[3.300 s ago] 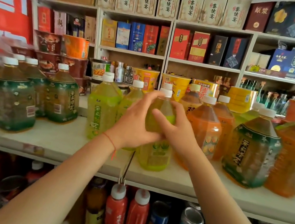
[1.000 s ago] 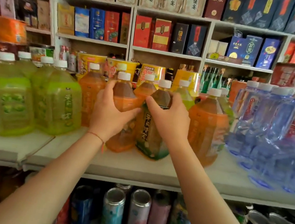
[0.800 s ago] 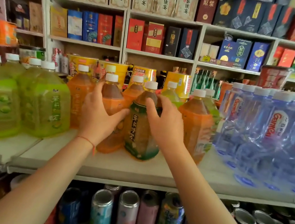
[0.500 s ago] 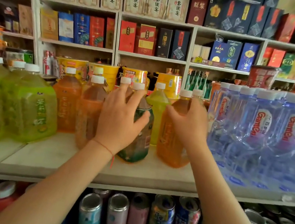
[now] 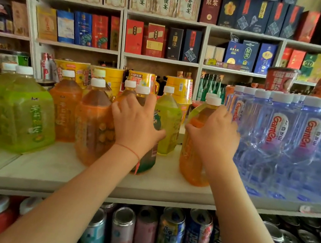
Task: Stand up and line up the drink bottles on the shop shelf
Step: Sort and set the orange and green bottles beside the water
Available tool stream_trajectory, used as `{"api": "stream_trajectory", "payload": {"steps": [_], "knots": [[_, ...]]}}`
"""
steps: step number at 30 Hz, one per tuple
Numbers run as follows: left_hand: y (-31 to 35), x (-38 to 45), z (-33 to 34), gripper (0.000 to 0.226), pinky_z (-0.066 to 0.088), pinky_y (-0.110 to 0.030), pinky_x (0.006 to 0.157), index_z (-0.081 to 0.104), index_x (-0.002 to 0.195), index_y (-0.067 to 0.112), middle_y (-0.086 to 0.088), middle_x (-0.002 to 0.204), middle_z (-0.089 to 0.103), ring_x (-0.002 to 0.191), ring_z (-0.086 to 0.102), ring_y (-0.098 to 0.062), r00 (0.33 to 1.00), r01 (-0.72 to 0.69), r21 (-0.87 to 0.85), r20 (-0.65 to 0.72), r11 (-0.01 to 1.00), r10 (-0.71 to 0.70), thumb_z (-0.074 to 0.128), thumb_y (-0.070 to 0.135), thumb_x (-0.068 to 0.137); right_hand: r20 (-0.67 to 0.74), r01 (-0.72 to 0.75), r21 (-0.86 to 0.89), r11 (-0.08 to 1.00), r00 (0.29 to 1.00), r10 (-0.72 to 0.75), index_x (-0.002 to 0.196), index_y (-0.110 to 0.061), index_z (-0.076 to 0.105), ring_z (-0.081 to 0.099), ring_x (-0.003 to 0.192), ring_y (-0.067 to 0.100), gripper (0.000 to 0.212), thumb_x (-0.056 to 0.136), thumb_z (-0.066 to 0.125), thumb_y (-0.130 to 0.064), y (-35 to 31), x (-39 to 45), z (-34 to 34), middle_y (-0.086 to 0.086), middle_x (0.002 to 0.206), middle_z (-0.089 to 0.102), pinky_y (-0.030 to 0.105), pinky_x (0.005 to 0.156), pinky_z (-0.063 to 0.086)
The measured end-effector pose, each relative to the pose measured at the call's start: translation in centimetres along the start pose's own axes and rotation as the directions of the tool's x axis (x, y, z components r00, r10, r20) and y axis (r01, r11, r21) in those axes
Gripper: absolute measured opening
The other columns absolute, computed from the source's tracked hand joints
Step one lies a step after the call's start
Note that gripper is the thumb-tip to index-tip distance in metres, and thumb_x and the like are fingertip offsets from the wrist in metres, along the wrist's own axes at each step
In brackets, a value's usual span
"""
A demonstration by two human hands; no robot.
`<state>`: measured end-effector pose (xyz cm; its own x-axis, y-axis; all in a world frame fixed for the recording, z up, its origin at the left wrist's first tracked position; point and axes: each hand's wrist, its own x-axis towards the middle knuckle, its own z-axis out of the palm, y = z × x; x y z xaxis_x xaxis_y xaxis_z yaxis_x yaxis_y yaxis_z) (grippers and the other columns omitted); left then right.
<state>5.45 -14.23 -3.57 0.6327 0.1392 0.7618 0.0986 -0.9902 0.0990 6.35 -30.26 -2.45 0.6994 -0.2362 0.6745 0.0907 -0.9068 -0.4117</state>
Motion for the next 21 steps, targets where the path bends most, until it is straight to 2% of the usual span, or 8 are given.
{"api": "stream_trajectory", "payload": {"steps": [4,7,9,10,13,15,18,21], "knots": [[0.7,-0.2,-0.2,0.075,0.036,-0.047,0.104,0.041,0.136,0.027,-0.02,0.134,0.047,0.125,0.045,-0.036,1.0,0.005,0.006,0.018,1.0,-0.005,0.066,0.067,0.077,-0.224,-0.038,-0.157,0.987,0.975,0.002,0.144,0.006,0.032,0.04,0.136,0.044,0.073,0.092,0.067,-0.032,0.1,-0.8,1.2,0.029,0.144,0.043,0.053,0.115,0.031],[-0.8,-0.1,-0.6,0.064,0.033,-0.049,0.112,0.052,0.133,0.035,-0.016,0.139,0.046,0.132,0.041,-0.035,0.996,-0.023,-0.128,0.081,0.992,0.034,0.069,0.063,0.078,-0.399,0.235,-0.112,0.965,0.879,-0.261,0.15,0.006,0.026,0.019,0.147,0.049,0.061,0.093,0.043,-0.004,-1.4,-1.8,2.1,0.034,0.155,0.025,0.054,0.122,0.007],[-2.7,0.1,-1.0,0.059,0.037,-0.049,0.111,0.055,0.128,0.04,-0.011,0.134,0.048,0.128,0.044,-0.034,0.988,-0.042,-0.282,0.132,0.958,0.083,0.073,0.059,0.075,-0.367,0.465,0.044,0.884,0.831,-0.419,0.145,0.004,0.038,0.033,0.142,0.043,0.056,0.089,0.044,0.004,-2.7,-2.0,2.4,0.028,0.149,0.039,0.052,0.121,0.024],[-3.7,0.2,-1.1,0.057,0.041,-0.048,0.108,0.056,0.125,0.041,-0.009,0.131,0.049,0.125,0.046,-0.033,0.984,-0.06,-0.336,0.138,0.94,0.112,0.074,0.058,0.074,-0.278,0.483,0.166,0.86,0.86,-0.429,0.142,0.001,0.044,0.041,0.136,0.038,0.053,0.089,0.047,0.006,-3.5,-1.8,2.8,0.022,0.145,0.045,0.047,0.116,0.036],[-5.3,-0.1,-1.3,0.052,0.042,-0.04,0.097,0.058,0.12,0.039,-0.006,0.117,0.05,0.112,0.049,-0.03,0.984,-0.106,-0.364,0.094,0.926,0.149,0.074,0.055,0.073,0.13,0.176,0.399,0.9,0.961,-0.245,0.147,-0.006,0.035,0.041,0.134,0.03,0.056,0.095,0.054,-0.002,-5.2,0.4,5.1,0.014,0.147,0.04,0.041,0.109,0.043],[-5.3,-0.2,-1.3,0.051,0.041,-0.04,0.096,0.059,0.119,0.038,-0.007,0.116,0.05,0.112,0.048,-0.031,0.988,-0.106,-0.355,0.07,0.929,0.14,0.074,0.055,0.073,0.309,-0.065,0.425,0.903,0.948,-0.077,0.15,-0.006,0.024,0.039,0.137,0.033,0.068,0.095,0.063,-0.016,-5.9,2.0,7.0,0.017,0.15,0.035,0.045,0.11,0.042],[-5.1,0.0,-1.1,0.051,0.04,-0.045,0.102,0.057,0.119,0.04,-0.009,0.12,0.05,0.116,0.047,-0.034,0.985,-0.111,-0.35,0.083,0.93,0.148,0.071,0.057,0.073,0.372,-0.191,0.444,0.876,0.928,0.014,0.149,-0.011,0.023,0.037,0.138,0.035,0.084,0.087,0.075,-0.032,-6.2,3.3,8.4,0.017,0.151,0.034,0.049,0.109,0.042],[-5.2,0.3,-0.9,0.051,0.039,-0.045,0.104,0.056,0.119,0.042,-0.008,0.124,0.051,0.118,0.047,-0.034,0.983,-0.11,-0.332,0.103,0.937,0.152,0.069,0.06,0.073,0.385,-0.22,0.425,0.878,0.922,0.044,0.146,-0.014,0.023,0.039,0.136,0.037,0.092,0.079,0.083,-0.033,-6.3,3.5,8.9,0.019,0.149,0.032,0.048,0.106,0.044]]}}
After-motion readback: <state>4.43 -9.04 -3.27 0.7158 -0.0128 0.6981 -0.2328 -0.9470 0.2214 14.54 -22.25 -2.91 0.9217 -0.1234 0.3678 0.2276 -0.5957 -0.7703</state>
